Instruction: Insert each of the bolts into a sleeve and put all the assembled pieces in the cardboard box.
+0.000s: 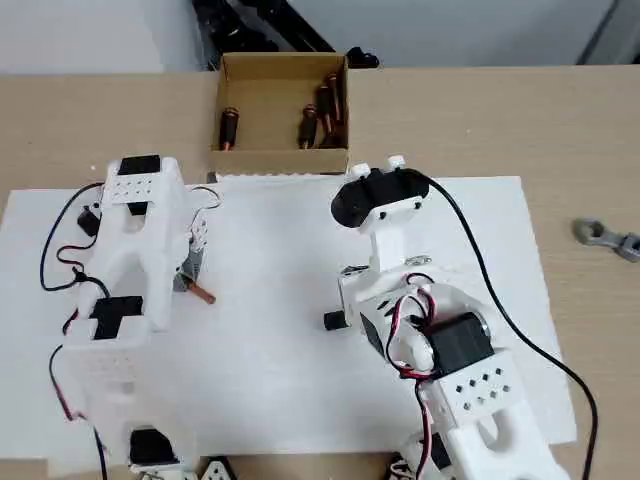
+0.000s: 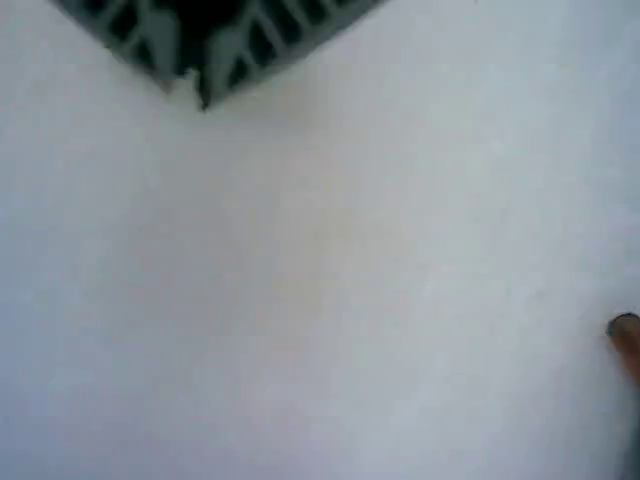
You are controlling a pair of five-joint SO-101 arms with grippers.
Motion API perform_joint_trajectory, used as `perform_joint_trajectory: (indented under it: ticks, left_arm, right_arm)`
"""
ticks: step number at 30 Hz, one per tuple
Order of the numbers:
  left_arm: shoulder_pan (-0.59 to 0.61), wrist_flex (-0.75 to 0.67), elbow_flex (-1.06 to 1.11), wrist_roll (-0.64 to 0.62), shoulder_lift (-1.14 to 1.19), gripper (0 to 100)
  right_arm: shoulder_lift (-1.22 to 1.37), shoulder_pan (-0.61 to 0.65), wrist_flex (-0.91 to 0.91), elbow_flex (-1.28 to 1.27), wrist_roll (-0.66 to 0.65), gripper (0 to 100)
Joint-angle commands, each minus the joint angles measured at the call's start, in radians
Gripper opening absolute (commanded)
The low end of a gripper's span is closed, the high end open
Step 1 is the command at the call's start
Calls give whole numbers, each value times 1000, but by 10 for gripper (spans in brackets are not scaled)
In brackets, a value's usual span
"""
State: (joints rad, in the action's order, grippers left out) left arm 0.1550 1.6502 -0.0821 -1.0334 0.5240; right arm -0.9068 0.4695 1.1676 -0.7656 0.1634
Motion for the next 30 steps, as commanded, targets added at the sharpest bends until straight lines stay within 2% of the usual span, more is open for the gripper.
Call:
perform_joint_trajectory:
  ticks: [1,6,14,20,25,30]
  left_arm:
    - [9,78,7,61,52,6]
    - [11,101,-58,147,11,6]
    - [3,98,-229,295,-230,7]
    - [3,101,-272,592,-362,7]
    - [3,101,-271,953,-439,7]
    - [5,101,-272,1080,-575,7]
  right_arm:
    - [-2,4,-16,48,9,4]
    - [-4,4,-16,48,9,4]
    - [-4,4,-16,48,11,4]
    - [-5,4,-16,48,11,4]
    - [4,7,-7,84,29,4]
    - [70,35,85,255,21,4]
